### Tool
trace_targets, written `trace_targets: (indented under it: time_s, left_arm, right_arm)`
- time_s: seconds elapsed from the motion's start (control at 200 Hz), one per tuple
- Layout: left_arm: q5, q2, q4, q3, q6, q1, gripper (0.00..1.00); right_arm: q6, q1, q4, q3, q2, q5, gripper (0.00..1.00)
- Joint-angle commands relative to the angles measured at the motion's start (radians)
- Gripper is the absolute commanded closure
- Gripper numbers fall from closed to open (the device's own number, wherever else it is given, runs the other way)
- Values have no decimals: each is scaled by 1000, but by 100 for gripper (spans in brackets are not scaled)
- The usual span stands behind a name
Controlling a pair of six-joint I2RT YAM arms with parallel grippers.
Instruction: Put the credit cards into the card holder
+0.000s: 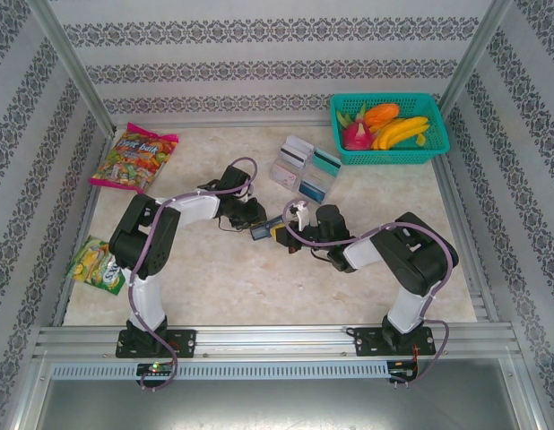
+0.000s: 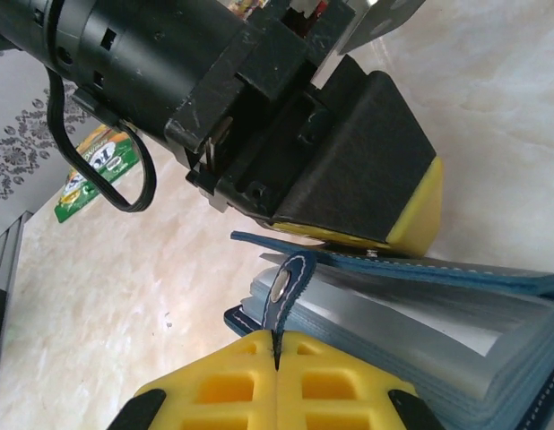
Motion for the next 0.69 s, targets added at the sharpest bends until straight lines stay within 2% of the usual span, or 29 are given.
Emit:
trace_targets:
  time_s: [0.0, 0.25, 0.689]
  left_arm:
    - [-47, 67, -93, -8, 15, 25, 78]
    - [-60, 50, -112, -13, 26, 35, 78]
    - [-56, 29, -114, -8, 25, 35, 77]
  right_arm:
    - [9, -9, 89, 23, 17, -46, 100]
    - [89, -25, 212, 19, 76, -64, 100]
    - [133, -37, 264, 27, 118, -47, 100]
